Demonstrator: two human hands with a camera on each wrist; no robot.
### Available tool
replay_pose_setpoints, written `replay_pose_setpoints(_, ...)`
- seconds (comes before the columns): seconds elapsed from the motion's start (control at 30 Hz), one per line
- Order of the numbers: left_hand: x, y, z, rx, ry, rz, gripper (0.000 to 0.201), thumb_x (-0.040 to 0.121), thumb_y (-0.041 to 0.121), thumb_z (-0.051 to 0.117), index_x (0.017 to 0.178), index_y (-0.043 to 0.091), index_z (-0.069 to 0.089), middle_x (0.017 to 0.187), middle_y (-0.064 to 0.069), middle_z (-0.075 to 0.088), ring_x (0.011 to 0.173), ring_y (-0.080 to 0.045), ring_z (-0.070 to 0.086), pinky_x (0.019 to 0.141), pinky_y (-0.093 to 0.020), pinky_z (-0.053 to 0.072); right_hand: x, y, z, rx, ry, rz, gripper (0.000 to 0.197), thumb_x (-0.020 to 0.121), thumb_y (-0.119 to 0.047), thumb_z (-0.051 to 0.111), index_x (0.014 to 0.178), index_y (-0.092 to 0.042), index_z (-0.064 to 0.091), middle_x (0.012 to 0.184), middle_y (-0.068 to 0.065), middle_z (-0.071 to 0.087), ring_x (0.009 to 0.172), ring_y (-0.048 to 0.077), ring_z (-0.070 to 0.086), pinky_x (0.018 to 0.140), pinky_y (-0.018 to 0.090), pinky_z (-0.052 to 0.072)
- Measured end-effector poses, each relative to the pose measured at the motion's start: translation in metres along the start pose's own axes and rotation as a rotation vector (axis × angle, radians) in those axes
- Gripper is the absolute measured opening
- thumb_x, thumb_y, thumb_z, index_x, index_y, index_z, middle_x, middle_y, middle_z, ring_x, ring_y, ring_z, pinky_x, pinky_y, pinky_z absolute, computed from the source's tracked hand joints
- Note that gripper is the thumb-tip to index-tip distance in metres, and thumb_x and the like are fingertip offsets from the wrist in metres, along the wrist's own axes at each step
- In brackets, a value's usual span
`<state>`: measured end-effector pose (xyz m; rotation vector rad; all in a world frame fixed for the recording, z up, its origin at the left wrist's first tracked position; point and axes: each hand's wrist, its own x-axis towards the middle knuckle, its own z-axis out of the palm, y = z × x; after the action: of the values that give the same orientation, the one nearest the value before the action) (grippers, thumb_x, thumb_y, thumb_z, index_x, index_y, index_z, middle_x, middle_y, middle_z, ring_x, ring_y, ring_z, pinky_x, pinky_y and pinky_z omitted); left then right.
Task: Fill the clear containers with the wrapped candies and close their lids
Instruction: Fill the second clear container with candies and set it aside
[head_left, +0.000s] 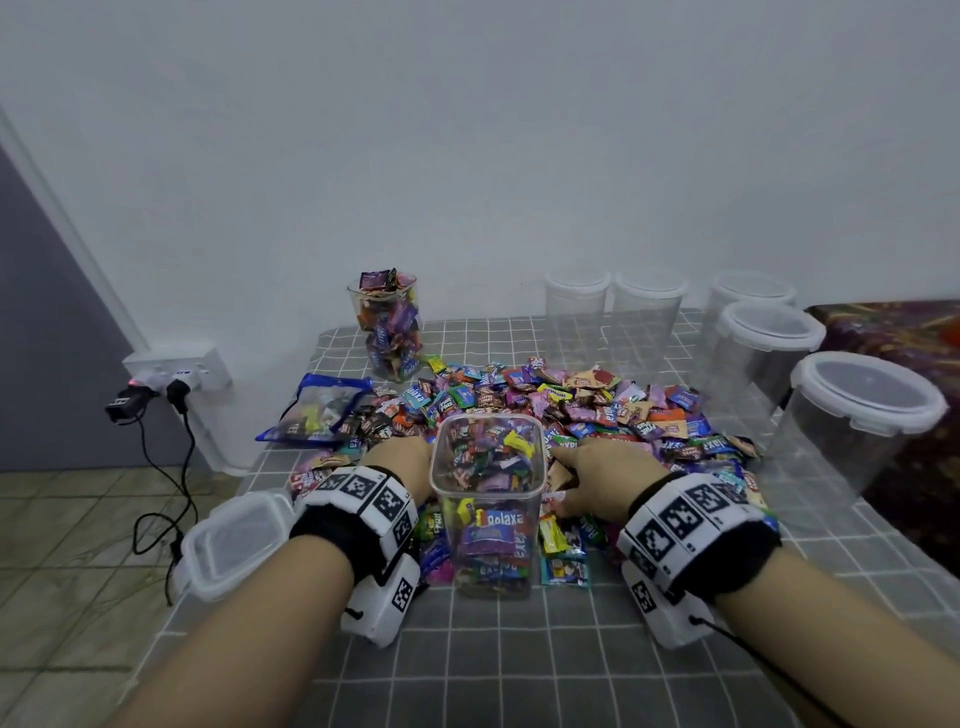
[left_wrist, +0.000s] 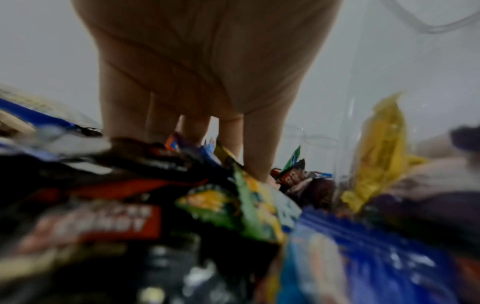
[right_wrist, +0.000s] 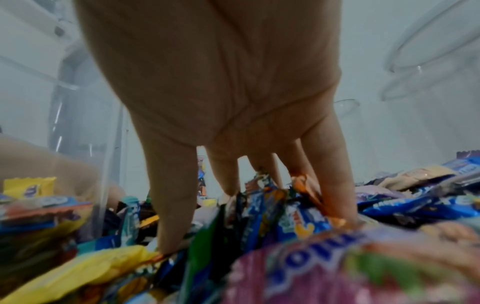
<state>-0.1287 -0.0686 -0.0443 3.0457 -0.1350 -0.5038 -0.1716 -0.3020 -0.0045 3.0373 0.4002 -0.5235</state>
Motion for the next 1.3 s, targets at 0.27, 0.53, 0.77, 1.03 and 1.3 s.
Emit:
replay_pose_setpoints(0.27,-0.010,0.009,0.000,0.000,0.082,-0.017,0.023,0.088,0.026,0.051,0.094,0.015,0.070,0.096,-0.002,0.067,0.086,-0.022,0.063,0.073,-0.034,0.052,0.002,0.003,0.006,0.021,0.118,-0.050,0.014,0.094,-0.029,0.051,0.102,-0.019,0.056,0.101,0.005,0.064,0.096,0.025,0.059,0.071,0.031,0.045)
replay_pose_setpoints(0.53,-0.015,0.013,0.000,-0.045,0.184,-0.024,0.021,0.086,0.023,0.050,0.084,0.016,0.070,0.085,-0.003,0.068,0.078,-0.023,0.063,0.067,-0.032,0.052,0.001,-0.001,0.003,0.090,0.201,-0.026,0.019,0.093,-0.011,0.046,0.106,-0.011,0.060,0.086,0.005,0.049,0.083,0.022,0.049,0.066,0.027,0.036)
replay_pose_setpoints(0.77,-0.027,0.018,-0.002,-0.066,0.304,0.001,0.023,0.091,0.022,0.047,0.092,0.016,0.069,0.093,-0.004,0.069,0.085,-0.025,0.064,0.076,-0.037,0.054,-0.004,0.004,0.002,0.212,0.278,0.002,0.020,0.088,-0.004,0.046,0.099,-0.011,0.062,0.104,0.008,0.063,0.096,0.026,0.057,0.077,0.032,0.047)
replay_pose_setpoints(1.03,-0.041,0.024,-0.008,-0.042,0.386,0.022,0.025,0.093,0.023,0.045,0.097,0.013,0.067,0.096,-0.007,0.068,0.089,-0.028,0.063,0.071,-0.034,0.047,-0.008,0.010,0.000,0.362,0.379,0.034,0.020,0.088,-0.004,0.045,0.095,-0.011,0.062,0.093,0.006,0.061,0.080,0.019,0.047,0.068,0.026,0.037)
replay_pose_setpoints(1.3,-0.044,0.027,-0.012,-0.074,0.402,0.020,0.025,0.092,0.024,0.044,0.092,0.012,0.067,0.092,-0.008,0.067,0.084,-0.028,0.061,0.065,-0.032,0.041,-0.025,0.013,-0.018,0.602,0.509,-0.028,0.014,0.089,-0.006,0.051,0.082,-0.016,0.058,0.082,0.000,0.056,0.069,0.013,0.048,0.055,0.020,0.035)
